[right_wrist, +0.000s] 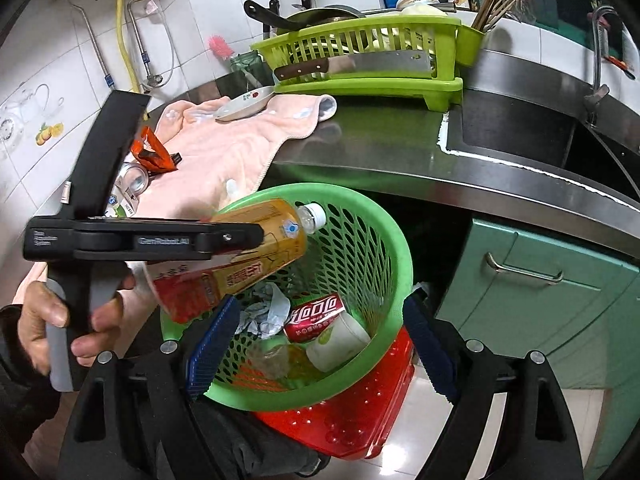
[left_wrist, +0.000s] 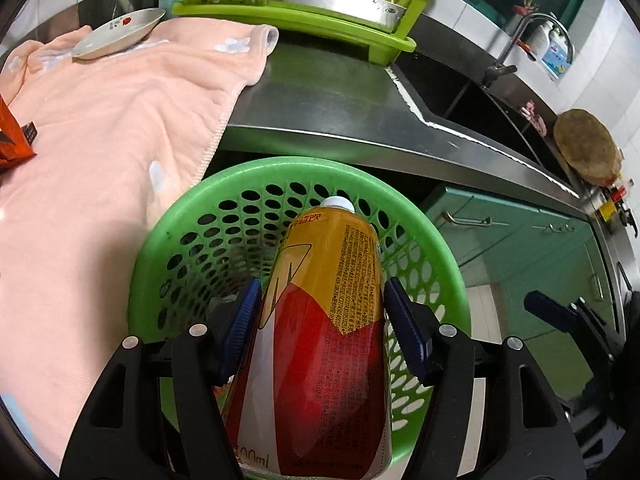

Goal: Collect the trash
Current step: 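Carry the drink bottle over the green basket and open the left tool, then move both tools back over the towel toward the milk carton and snack bag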

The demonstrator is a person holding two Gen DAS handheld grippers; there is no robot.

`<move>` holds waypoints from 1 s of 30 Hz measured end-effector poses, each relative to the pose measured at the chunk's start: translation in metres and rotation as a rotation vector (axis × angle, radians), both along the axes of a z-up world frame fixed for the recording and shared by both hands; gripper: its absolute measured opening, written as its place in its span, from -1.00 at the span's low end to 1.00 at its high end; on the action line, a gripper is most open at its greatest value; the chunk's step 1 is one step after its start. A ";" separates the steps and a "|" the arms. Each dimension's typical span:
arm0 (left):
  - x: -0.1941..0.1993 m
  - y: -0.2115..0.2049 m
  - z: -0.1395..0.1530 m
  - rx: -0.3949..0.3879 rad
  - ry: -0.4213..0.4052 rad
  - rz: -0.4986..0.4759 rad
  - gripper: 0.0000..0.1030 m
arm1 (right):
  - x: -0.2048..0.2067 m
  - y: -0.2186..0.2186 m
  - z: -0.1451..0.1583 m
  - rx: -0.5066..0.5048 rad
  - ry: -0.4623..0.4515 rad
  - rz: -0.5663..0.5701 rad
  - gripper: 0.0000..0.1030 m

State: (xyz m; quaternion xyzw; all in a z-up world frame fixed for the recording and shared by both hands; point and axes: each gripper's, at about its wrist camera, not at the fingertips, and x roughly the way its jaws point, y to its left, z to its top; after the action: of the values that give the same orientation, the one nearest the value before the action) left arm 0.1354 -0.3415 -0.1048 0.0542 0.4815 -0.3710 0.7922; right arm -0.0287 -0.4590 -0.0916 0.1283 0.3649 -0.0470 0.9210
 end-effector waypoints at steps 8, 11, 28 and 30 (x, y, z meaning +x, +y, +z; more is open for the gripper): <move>-0.004 0.014 0.006 -0.021 -0.008 0.004 0.32 | 0.001 0.006 0.000 -0.003 0.002 0.008 0.57; -0.006 0.027 0.013 -0.026 -0.026 0.011 0.32 | 0.003 0.011 0.002 -0.008 -0.001 0.018 0.57; -0.012 0.143 0.059 -0.035 -0.131 0.149 0.32 | 0.040 0.075 0.028 -0.030 -0.040 0.159 0.63; -0.010 0.160 0.062 -0.026 -0.148 0.179 0.32 | 0.046 0.086 0.031 -0.037 -0.047 0.181 0.63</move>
State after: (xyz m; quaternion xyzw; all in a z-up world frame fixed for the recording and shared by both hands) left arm 0.1254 -0.1813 -0.0423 0.0278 0.4197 -0.3001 0.8562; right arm 0.0171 -0.3732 -0.0605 0.0787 0.3523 0.0326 0.9320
